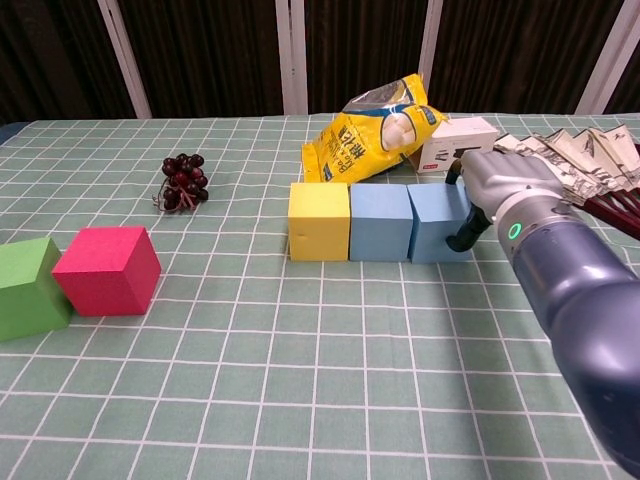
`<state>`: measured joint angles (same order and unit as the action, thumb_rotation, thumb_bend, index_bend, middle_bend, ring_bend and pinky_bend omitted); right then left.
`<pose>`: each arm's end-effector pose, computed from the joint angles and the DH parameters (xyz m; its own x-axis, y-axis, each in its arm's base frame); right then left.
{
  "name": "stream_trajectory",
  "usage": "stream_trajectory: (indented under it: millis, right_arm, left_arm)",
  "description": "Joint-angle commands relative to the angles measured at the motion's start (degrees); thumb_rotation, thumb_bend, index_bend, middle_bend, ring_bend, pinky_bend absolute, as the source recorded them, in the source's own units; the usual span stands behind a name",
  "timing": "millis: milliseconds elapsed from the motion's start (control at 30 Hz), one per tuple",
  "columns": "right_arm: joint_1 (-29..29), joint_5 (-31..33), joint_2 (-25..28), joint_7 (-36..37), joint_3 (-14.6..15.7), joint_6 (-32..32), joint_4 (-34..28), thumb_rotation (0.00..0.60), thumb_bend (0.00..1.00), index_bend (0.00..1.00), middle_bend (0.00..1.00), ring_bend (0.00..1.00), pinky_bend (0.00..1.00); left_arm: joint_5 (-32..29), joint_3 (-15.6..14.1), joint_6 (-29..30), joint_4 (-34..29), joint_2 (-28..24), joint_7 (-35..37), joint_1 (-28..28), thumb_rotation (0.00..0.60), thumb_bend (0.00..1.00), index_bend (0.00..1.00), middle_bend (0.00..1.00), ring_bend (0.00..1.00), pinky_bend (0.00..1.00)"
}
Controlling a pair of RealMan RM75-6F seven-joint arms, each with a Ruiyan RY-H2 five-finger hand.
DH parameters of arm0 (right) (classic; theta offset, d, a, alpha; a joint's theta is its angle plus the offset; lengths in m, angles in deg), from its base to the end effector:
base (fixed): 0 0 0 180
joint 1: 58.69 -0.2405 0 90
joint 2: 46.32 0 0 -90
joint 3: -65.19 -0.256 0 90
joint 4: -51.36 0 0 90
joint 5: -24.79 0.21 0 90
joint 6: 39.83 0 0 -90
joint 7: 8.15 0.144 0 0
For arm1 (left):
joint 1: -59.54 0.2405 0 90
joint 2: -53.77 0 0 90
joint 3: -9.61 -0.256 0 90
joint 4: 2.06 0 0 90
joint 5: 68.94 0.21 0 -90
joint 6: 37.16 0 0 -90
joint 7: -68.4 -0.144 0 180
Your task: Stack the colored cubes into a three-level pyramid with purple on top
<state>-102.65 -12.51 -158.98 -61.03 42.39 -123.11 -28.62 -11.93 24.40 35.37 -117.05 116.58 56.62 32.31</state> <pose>-0.1177 -0.3341 -0.0587 0.4384 -0.1666 0.8832 -0.8710 0.1634 0.4632 -0.1806 0.2932 0.1412 0.1263 0.0796 0.9888 0.9916 -0.0395 -0.1235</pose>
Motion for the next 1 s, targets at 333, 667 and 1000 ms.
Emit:
stream_trajectory:
  millis: [333, 667, 1000]
  right_arm:
    - [0.3, -0.1, -0.3, -0.3, -0.3, 0.4, 0.5, 0.600, 0.34, 0.38, 0.37, 0.16, 0.00]
    - [0.5, -0.6, -0.2, -0.2, -0.3, 0.9, 0.0, 0.600, 0.34, 0.20, 0.37, 0.15, 0.00]
    - [0.9, -0.6, 0.1, -0.5, -0.1, 1.5, -0.5, 0.600, 0.34, 0.00, 0.28, 0.06, 0.00]
  left_arm:
    - [0.1, 0.0, 0.1, -0.1, -0.1, 0.1, 0.0, 0.600, 0.12, 0.00, 0.00, 0.00, 0.00]
    - [0.1, 0.0, 0.1, -0.1, -0.2, 0.3, 0.0, 0.600, 0.13, 0.00, 0.00, 0.00, 0.00]
    - [0.3, 0.0, 0.2, -0.4, -0.4, 0.3, 0.1, 0.600, 0.12, 0.00, 0.00, 0.00, 0.00]
